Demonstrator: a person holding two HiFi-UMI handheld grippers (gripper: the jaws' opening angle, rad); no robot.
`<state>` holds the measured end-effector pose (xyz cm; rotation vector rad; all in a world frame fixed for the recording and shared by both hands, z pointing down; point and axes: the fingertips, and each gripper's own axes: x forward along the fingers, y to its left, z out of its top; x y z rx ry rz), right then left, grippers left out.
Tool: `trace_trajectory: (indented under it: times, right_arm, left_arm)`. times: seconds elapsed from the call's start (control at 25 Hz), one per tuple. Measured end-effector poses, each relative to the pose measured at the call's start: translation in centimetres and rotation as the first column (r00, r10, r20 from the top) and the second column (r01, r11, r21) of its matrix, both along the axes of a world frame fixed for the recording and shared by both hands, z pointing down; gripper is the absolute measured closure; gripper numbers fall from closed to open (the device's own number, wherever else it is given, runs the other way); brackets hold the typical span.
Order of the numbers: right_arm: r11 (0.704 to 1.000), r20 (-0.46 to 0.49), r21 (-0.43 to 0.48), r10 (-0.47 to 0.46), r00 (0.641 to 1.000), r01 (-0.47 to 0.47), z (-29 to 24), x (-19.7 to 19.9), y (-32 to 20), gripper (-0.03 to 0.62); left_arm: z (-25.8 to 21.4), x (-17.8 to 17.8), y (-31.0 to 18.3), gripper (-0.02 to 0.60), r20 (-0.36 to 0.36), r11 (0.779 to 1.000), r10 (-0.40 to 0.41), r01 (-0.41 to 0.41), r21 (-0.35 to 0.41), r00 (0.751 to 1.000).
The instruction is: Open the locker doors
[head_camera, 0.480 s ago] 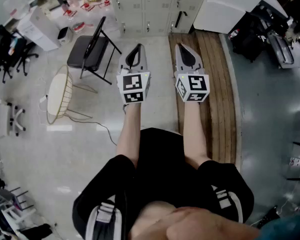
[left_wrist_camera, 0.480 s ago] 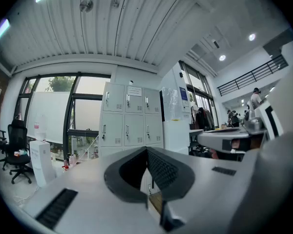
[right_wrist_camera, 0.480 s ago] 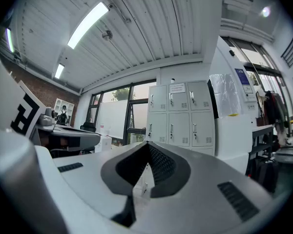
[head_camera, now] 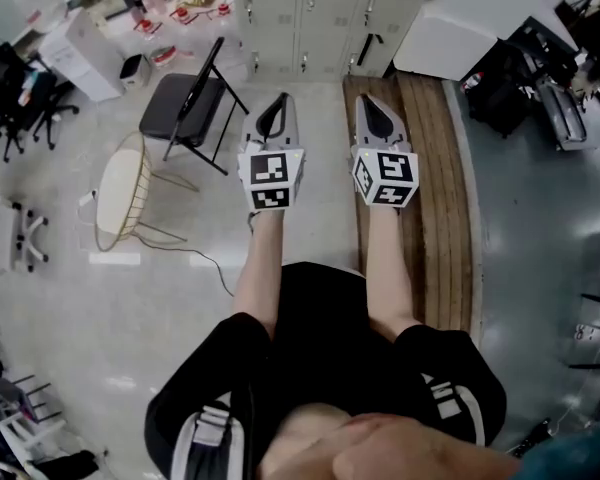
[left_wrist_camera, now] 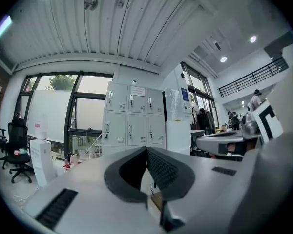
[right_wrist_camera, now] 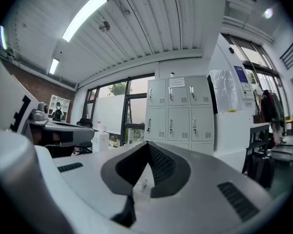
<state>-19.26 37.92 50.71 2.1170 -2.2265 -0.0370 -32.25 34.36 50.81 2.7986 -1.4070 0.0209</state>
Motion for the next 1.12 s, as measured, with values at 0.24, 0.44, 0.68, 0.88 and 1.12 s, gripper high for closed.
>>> trace_trajectory:
  times: [0.24, 0.44, 0.68, 0.88, 1.12]
  right_arm:
    - [0.998, 0.007, -0.046, 0.038, 0.999, -0.038, 1.5, -1.9, -1.2, 0.586]
    - [0.999, 0.068, -0.030, 0.034, 0.997, -0.032, 0.1, -2.4, -2.7, 0.586]
    - [1.000, 0.074, -0.028, -0.005, 0.997, 0.007, -0.8, -3.6, -6.2, 0.586]
    - [0.994, 0.049, -0.107, -0.006, 0.999, 0.011, 0.9, -2.7, -10.7, 0.586]
    - [0.986, 0.078, -0.152, -0.062, 0.995, 0.074, 1.6, -3.8, -18.2, 0.586]
  left_arm:
    - [2.3, -3.7, -2.4, 0.572, 0.074, 0.993, -0.052, 0.059, -0.099, 0.996]
    - [0.9, -4.7, -3.6, 0.572, 0.063, 0.995, -0.044, 0.049, -0.086, 0.997]
    - [-0.7, -4.7, -6.2, 0.572, 0.042, 0.996, -0.041, 0.044, -0.075, 0.998]
    - [0.3, -5.0, -9.9, 0.572, 0.038, 0.989, -0.110, 0.113, -0.099, 0.993]
    - [1.4, -4.8, -16.3, 0.572, 0.072, 0.980, -0.128, 0.137, -0.146, 0.989]
